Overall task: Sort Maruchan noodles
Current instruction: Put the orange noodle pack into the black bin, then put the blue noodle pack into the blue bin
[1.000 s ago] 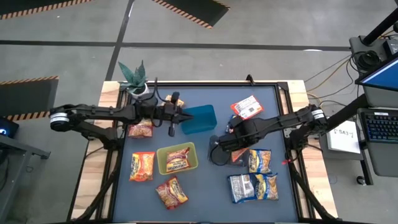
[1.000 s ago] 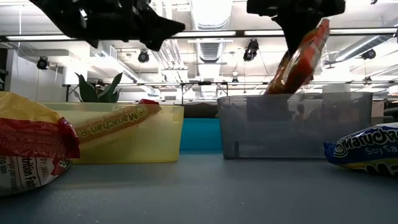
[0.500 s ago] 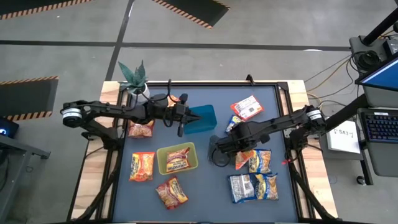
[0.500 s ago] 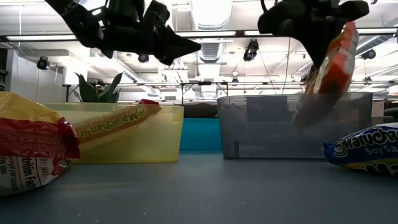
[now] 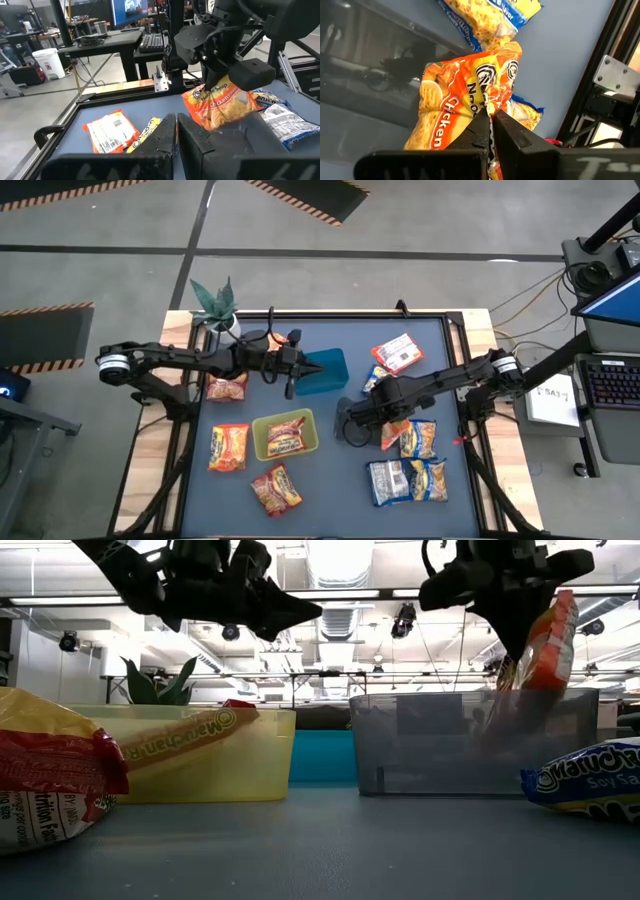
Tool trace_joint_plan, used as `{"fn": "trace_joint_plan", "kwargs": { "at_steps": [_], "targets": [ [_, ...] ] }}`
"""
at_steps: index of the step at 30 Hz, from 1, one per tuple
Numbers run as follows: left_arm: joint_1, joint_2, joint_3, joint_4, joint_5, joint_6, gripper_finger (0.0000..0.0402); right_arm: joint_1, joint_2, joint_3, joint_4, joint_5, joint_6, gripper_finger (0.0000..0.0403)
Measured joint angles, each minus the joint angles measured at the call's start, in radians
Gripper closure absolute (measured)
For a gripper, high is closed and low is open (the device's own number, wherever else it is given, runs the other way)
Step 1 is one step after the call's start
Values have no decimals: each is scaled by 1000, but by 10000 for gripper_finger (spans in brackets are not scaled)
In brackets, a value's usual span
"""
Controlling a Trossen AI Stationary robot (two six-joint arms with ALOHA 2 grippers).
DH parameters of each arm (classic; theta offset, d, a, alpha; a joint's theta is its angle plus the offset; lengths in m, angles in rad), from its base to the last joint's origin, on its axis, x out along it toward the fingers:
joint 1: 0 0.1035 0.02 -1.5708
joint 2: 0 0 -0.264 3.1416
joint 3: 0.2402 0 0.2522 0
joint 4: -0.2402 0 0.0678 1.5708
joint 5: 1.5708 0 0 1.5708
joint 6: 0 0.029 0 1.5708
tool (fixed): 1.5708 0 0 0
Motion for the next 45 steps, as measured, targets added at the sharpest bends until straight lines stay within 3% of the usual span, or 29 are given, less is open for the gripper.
{"fn": "trace_joint_plan", "kwargs": {
  "at_steps": [5,15,23,26,34,39,45],
  "targets": [
    [0,0,0,0,0,0,402,0,0,0,0,34,3,385],
    [0,0,-1,1,0,0,402,-5,14,-1,6,38,10,321],
    [0,0,-2,0,0,0,402,-5,13,12,16,36,-108,315],
    [0,0,-2,-2,0,4,402,-5,12,26,27,45,-215,318],
    [0,-9,-2,-18,0,31,402,-53,-53,26,146,218,-400,361],
    [0,-50,-2,-64,0,68,402,-144,-116,4,255,237,-564,388],
    [0,-135,-2,-173,-3,97,402,-269,-166,-76,392,224,-712,394]
  ]
}}
